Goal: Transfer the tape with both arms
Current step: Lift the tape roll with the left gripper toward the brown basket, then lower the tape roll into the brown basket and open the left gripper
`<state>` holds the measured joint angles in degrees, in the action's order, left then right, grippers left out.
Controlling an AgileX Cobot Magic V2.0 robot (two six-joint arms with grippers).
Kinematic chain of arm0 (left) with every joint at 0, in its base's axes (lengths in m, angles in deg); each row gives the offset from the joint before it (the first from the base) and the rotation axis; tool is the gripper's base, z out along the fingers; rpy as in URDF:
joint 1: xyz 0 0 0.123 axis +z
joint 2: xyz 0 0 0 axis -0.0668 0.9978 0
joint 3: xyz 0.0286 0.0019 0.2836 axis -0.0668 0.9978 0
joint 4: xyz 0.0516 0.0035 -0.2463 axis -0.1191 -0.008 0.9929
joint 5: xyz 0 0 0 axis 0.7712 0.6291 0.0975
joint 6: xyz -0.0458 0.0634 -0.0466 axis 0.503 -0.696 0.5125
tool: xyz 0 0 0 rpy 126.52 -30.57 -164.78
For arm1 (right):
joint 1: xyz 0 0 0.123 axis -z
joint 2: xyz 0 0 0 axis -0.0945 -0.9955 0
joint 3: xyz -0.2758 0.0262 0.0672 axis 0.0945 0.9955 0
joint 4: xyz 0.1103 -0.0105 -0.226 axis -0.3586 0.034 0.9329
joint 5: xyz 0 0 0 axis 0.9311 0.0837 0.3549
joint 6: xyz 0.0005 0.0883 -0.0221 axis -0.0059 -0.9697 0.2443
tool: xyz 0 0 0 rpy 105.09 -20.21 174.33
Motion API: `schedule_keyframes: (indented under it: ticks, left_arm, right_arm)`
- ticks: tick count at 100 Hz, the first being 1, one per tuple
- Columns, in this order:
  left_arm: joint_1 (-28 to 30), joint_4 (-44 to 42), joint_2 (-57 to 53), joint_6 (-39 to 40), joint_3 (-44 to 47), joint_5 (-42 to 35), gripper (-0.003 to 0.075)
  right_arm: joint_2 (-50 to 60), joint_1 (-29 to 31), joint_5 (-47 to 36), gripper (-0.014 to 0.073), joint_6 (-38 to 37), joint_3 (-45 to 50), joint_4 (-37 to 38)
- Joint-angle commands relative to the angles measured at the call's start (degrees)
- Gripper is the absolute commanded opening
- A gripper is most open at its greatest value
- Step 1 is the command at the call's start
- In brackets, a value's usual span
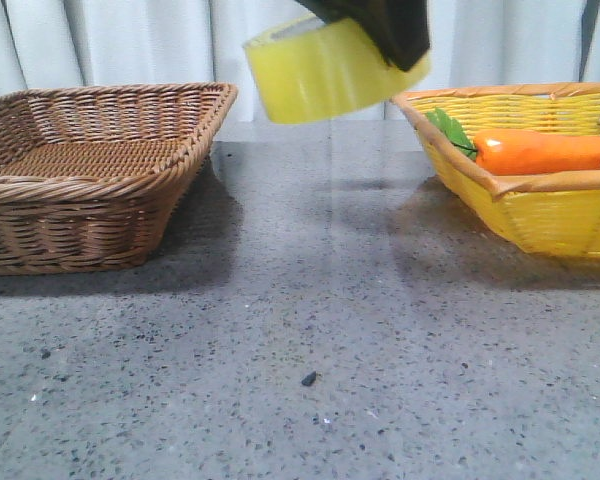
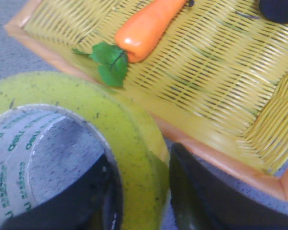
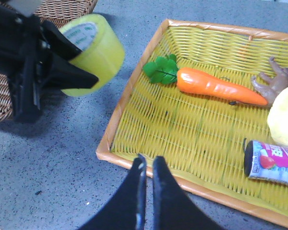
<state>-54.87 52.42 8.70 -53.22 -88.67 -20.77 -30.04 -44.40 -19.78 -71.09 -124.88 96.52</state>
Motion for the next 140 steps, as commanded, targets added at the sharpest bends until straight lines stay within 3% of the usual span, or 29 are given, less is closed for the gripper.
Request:
schedule_keyframes:
  ticks: [1, 36, 52, 99, 121, 140]
  left_arm:
    - [1.9, -1.8, -5.2, 0.3, -2.6, -1.6, 0.0188]
    - [13.8, -1.8, -10.8, 0.3, -2.4, 10.1, 0.0188]
    - [16.8, -1.7, -10.8, 0.3, 1.1, 10.3, 0.0188]
    - [19.1, 1.4, -10.8, 0.1, 15.1, 3.4, 0.019]
    - [19.1, 2.4, -10.6, -0.9, 15.9, 3.2, 0.0335]
    - [19.1, 3.4, -12.0, -0.9, 15.9, 1.9, 0.032]
  right_arm:
    - [-0.1, 0.3, -3.4, -0.0074, -0.1, -1.3, 1.7]
    - [-0.1, 0.3, -3.4, -0.0074, -0.1, -1.3, 1.7]
    - [-0.1, 0.3, -3.4, -0.0074, -0.1, -1.3, 1.7]
    - [-0.1, 0.3, -3.4, -0.0074, -0.1, -1.3, 1.6]
    - [-0.1, 0.3, -3.4, -0.0074, -0.1, -1.3, 1.6]
    - [-0.1, 0.3, -3.2, -0.0074, -0.1, -1.3, 2.1]
